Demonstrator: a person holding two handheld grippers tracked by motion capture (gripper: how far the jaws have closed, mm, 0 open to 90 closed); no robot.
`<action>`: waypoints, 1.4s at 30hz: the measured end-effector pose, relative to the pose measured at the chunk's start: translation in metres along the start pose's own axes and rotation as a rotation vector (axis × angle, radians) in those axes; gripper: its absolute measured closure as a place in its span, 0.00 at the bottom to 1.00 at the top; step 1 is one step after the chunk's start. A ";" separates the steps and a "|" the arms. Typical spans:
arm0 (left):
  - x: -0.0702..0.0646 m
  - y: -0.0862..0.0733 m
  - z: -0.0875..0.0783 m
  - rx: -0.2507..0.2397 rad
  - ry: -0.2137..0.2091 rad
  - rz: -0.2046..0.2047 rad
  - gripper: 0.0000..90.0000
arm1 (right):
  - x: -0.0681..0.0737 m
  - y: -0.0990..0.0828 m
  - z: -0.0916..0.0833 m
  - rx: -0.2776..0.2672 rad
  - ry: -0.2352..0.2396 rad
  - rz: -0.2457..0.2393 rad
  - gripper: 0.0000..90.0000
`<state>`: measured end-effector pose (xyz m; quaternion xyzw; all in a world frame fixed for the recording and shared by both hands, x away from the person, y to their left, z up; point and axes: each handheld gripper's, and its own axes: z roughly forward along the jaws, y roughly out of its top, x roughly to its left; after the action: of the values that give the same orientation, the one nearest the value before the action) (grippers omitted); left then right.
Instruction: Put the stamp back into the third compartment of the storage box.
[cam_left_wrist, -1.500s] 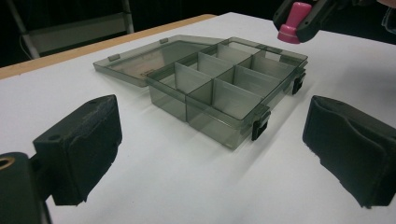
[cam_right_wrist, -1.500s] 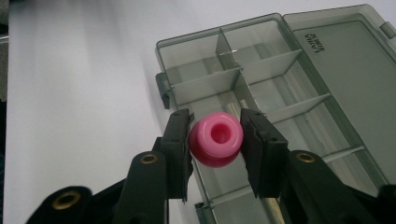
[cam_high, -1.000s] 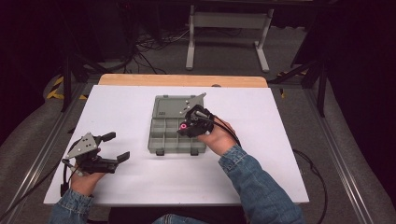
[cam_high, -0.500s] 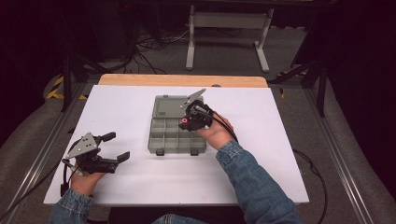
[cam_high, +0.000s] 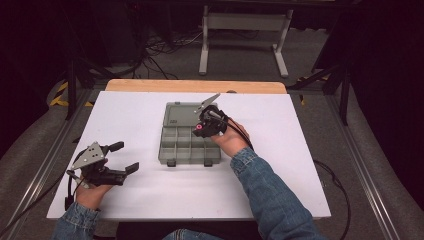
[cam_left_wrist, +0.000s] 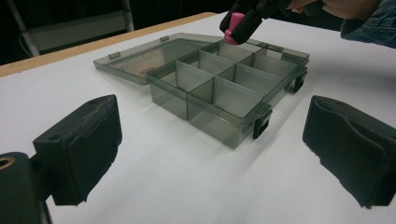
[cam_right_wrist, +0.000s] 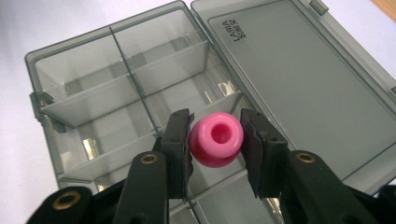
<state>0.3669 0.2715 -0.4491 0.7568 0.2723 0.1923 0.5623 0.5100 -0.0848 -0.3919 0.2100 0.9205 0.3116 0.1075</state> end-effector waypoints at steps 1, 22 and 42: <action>0.000 0.000 0.000 0.000 0.000 -0.001 0.06 | -0.001 0.000 0.001 -0.002 0.002 0.004 0.72; 0.000 0.000 -0.001 -0.003 -0.001 0.000 0.06 | -0.004 -0.005 0.024 0.058 0.006 0.021 0.72; 0.000 0.001 0.001 -0.009 -0.005 0.000 0.06 | -0.001 -0.004 0.021 0.046 0.003 0.016 0.67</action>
<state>0.3679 0.2703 -0.4487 0.7547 0.2701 0.1916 0.5664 0.5161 -0.0772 -0.4105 0.2194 0.9258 0.2916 0.0985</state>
